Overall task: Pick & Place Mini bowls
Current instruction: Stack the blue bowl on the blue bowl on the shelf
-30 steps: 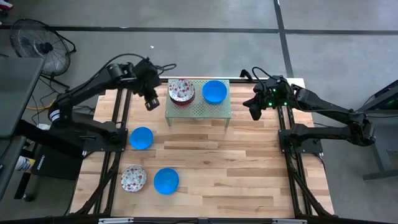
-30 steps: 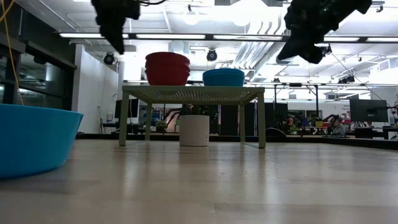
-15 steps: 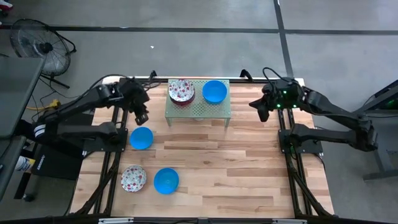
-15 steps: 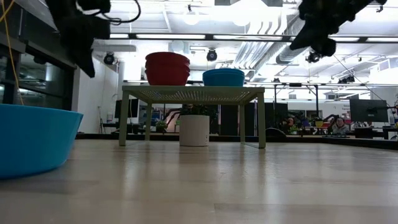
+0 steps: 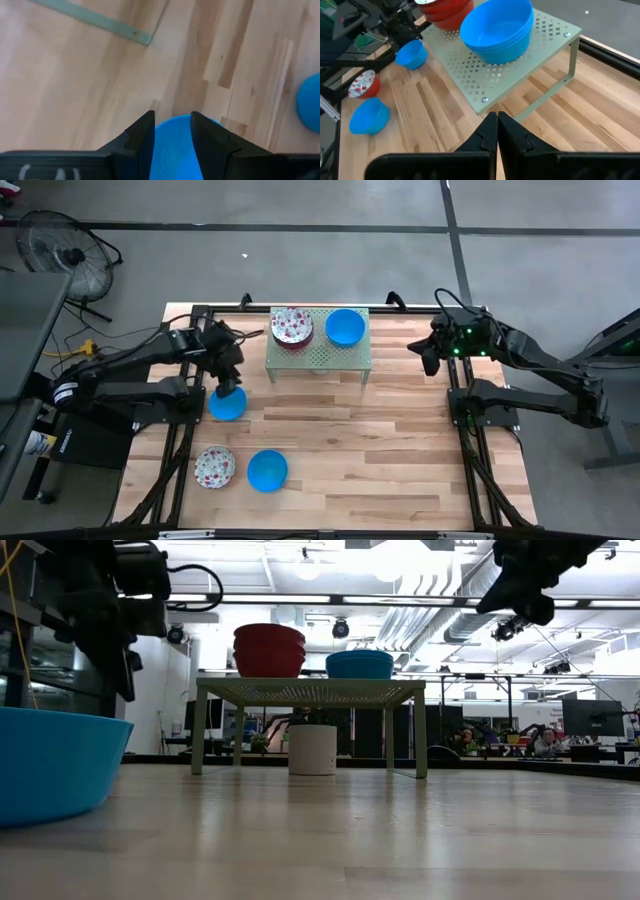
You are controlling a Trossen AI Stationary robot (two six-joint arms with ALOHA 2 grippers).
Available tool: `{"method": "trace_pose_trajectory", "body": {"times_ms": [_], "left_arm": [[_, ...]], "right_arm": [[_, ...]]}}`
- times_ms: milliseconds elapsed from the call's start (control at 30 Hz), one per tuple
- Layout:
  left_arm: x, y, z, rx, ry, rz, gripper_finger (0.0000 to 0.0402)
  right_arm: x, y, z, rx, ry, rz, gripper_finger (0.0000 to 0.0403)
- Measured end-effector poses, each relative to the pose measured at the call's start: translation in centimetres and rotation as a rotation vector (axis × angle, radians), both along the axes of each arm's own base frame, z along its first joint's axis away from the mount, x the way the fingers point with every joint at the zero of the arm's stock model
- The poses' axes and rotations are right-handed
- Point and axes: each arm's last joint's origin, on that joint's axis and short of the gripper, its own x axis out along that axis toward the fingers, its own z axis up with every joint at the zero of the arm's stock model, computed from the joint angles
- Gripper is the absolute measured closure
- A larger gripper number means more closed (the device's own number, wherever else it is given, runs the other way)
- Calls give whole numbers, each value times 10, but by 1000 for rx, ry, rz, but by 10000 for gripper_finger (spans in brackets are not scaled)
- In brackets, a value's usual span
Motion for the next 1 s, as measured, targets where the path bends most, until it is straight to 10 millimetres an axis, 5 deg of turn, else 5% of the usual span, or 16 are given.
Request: {"method": "trace_pose_trajectory", "body": {"times_ms": [467,1000], "left_arm": [[-2,-4,-1,19,-19,-221,280],[-2,3,-19,13,281,-78,263]], "right_arm": [[-1,2,-4,52,27,37,403],[-1,4,-3,72,12,98,403]]}}
